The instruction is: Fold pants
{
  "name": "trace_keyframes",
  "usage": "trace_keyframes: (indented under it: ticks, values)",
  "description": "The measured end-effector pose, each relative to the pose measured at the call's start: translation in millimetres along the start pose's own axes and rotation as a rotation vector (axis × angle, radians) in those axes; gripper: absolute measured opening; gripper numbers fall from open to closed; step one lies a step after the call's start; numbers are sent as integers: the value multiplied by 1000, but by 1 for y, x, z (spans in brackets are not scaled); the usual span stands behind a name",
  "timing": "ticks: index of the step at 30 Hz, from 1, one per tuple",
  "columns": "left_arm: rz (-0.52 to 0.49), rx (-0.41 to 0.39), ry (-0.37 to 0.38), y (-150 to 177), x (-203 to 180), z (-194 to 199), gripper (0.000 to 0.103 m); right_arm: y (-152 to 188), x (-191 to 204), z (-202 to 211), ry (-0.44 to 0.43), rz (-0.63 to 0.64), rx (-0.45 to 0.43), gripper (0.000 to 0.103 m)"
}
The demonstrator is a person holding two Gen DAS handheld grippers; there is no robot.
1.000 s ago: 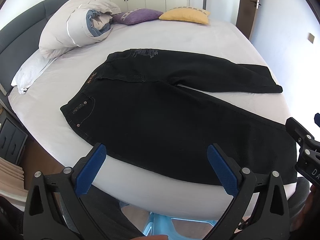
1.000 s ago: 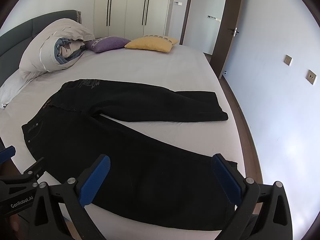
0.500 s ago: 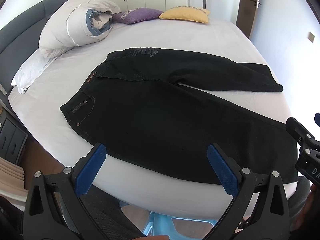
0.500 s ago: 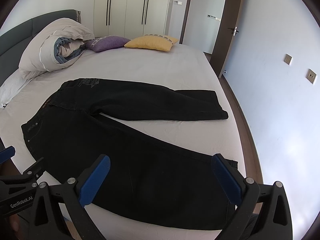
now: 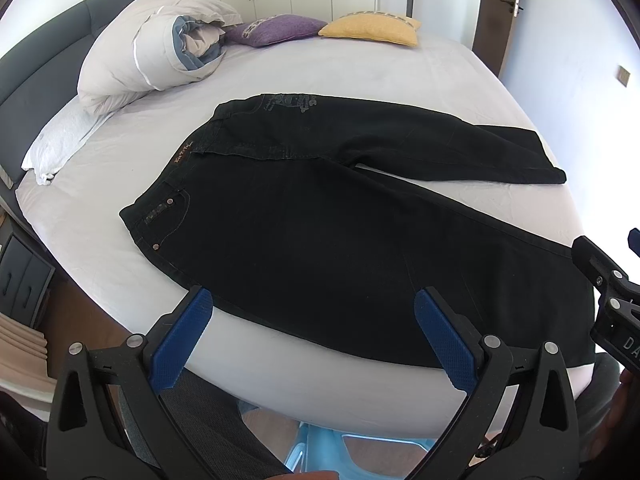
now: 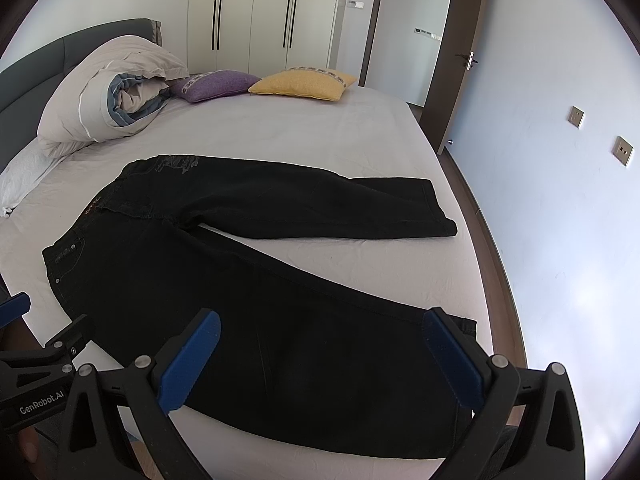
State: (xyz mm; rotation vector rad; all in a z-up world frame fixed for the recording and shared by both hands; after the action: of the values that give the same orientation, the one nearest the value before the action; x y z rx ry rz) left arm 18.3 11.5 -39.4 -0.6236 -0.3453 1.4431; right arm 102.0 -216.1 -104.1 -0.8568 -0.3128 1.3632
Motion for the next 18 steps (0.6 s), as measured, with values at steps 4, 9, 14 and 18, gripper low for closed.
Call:
trace_keyframes:
  ticks: [4,9,14,18]
  values:
    - [1,1,0,0,1,0,103,0,0,0,0,1,1,103]
    - [3,3,-1,1,1,-2,103,2,0,-1,0,1,1,103]
    - [4,3,-1,1,1,-3,103,1,0,-1,-1,1,3,103]
    - [4,6,-2,0,0,-3,103,1,-1,-1,-1,2,3,103]
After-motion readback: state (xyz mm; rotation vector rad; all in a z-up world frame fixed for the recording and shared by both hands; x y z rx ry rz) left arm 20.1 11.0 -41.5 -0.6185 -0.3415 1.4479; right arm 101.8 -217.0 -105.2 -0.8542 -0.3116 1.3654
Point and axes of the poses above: each gripper's, at about its wrist camera, not at the fingertips, and z roughly against the way its jaws point, x to its left, y to its underside, the point moved 3 cm from there along -z, roughly the way its jaws point, and after that the axes turned 13 degrees about y, right-handed, at the moved point
